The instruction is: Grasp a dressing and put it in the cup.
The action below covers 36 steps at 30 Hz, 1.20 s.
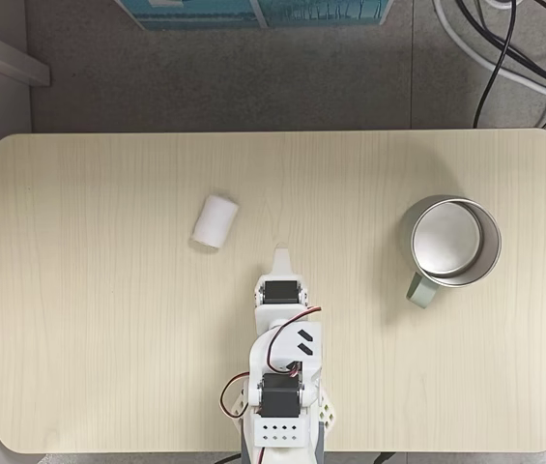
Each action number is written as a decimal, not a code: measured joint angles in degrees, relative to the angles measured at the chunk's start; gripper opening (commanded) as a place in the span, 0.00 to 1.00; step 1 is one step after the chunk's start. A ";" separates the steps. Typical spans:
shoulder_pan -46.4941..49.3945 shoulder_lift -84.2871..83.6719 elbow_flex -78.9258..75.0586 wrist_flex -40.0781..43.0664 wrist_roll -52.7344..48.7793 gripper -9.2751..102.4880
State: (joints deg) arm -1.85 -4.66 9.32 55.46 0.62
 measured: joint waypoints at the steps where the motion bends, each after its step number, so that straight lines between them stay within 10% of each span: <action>1: 0.00 0.00 0.00 0.00 0.00 0.08; 20: 0.53 0.18 1.23 1.76 -0.35 0.09; 36: -5.71 31.11 41.66 19.42 -21.18 0.16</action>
State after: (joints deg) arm -7.56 26.46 50.98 74.88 -20.57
